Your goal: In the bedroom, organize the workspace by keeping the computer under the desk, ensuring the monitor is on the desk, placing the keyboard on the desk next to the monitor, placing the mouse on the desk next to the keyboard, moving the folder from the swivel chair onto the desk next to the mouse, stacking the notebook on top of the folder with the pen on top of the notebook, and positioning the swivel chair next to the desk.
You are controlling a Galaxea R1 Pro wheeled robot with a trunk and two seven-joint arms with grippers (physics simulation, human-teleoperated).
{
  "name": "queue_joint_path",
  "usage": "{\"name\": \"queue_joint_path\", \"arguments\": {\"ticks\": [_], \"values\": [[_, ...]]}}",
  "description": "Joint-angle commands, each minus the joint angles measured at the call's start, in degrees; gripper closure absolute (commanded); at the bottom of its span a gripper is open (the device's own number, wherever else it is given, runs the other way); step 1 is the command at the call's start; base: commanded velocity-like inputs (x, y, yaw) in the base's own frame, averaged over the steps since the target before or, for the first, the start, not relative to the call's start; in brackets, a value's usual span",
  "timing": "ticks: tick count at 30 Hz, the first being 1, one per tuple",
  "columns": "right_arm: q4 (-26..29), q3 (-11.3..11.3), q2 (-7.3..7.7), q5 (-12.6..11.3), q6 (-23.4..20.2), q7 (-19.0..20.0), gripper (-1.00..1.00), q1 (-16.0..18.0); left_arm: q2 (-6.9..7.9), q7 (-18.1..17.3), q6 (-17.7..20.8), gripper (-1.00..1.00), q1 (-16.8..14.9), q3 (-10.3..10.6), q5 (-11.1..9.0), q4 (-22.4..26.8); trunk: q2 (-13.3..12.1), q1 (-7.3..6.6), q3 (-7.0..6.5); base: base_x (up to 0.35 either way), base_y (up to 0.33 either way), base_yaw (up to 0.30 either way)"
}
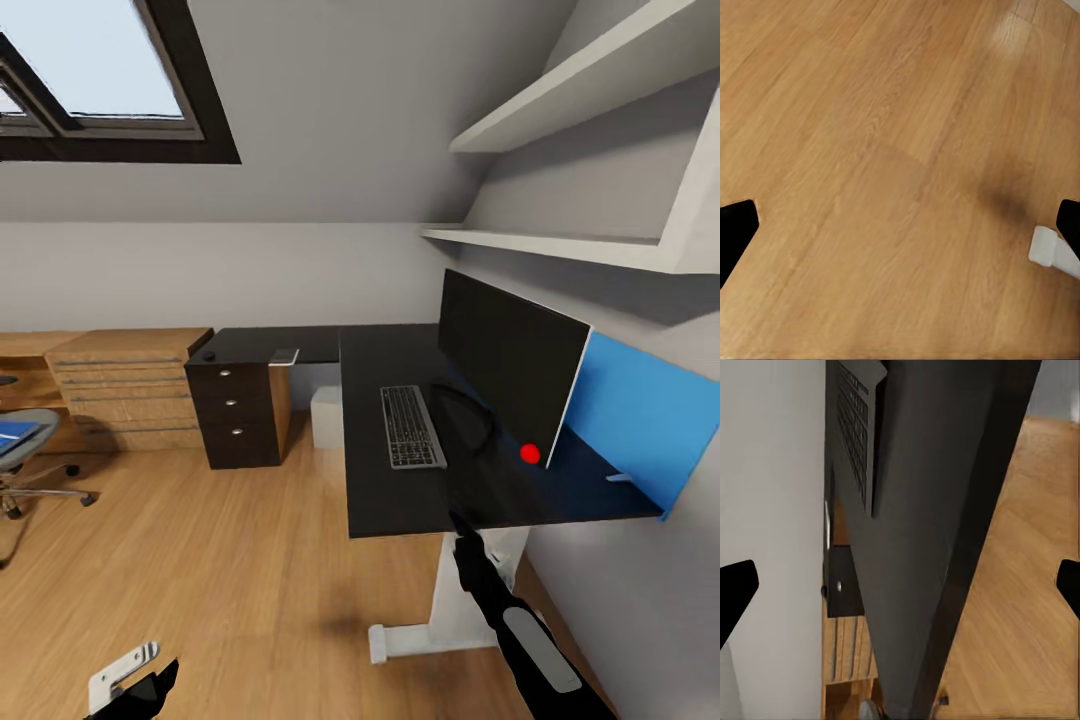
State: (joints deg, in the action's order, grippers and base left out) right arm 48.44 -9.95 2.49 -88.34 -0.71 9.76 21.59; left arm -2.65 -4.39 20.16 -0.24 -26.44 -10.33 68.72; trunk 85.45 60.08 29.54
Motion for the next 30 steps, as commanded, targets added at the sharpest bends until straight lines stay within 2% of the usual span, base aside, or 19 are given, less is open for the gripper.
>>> {"name": "queue_joint_path", "arguments": {"ticks": [1, 8, 13, 18, 21, 25, 26, 27, 28, 30], "values": [[-0.02, -0.16, 0.04, -0.60, -0.03, 0.19, -1.00, 0.03, -0.07, -0.27, 0.42, -1.00, -0.02, -0.28, -0.39, 0.10, 0.03, -0.04, 0.05, -0.334, 0.000, 0.000], [-0.02, -0.22, -0.05, -0.60, 0.00, 0.16, -1.00, 0.03, -0.07, -0.27, 0.43, -1.00, -0.02, -0.43, -0.39, 0.10, 0.03, -0.04, 0.05, -0.327, 0.000, 0.000], [-0.12, -0.35, -0.14, -0.48, 0.06, -0.65, -1.00, 0.03, -0.14, -0.27, 0.26, -1.00, -0.02, -0.45, -0.33, 0.10, 0.03, -0.04, 0.05, -0.128, 0.000, 0.000], [-0.28, -0.81, -0.35, -0.39, 0.08, -2.38, -1.00, 0.03, -0.20, -0.22, 0.12, -1.00, -0.02, -0.45, -0.25, 0.10, -1.97, -1.13, -0.85, -0.027, 0.000, 0.000], [-1.11, -1.66, -1.10, 0.18, 0.12, -3.62, -1.00, 0.03, -0.18, -0.18, 0.11, -1.00, -0.02, -0.45, -0.23, 0.10, -3.18, -1.79, -1.39, -0.007, 0.000, 0.000], [-4.20, -2.59, -3.31, 4.97, 0.18, -5.15, -1.00, 0.21, -0.25, -0.07, 0.20, -1.00, -0.02, -0.16, -0.22, -0.86, -4.78, -2.67, -2.11, -0.002, 0.000, 0.000], [-5.74, -2.72, -4.21, 7.67, 0.25, -5.45, -1.00, 0.34, -0.25, -0.05, 0.21, -1.00, -0.02, -0.03, -0.17, -1.93, -5.18, -2.89, -2.29, 0.000, 0.000, 0.000], [-6.63, -2.77, -4.66, 9.15, 0.37, -5.56, -1.00, 0.38, -0.25, -0.04, 0.21, -1.00, -0.02, 0.01, -0.14, -2.51, -5.58, -3.11, -2.46, 0.000, 0.000, 0.000], [-8.75, -2.86, -5.49, 12.40, 0.97, -5.71, -1.00, 0.45, -0.22, -0.02, 0.24, -1.00, -0.02, 0.07, -0.11, -3.49, -5.98, -3.33, -2.64, 0.000, 0.000, 0.000], [-11.48, -2.93, -6.17, 16.04, 2.31, -5.81, -1.00, 0.49, -0.20, -0.02, 0.27, -1.00, -0.02, 0.10, -0.08, -4.16, -6.79, -3.77, -3.00, 0.000, 0.000, 0.000]]}}
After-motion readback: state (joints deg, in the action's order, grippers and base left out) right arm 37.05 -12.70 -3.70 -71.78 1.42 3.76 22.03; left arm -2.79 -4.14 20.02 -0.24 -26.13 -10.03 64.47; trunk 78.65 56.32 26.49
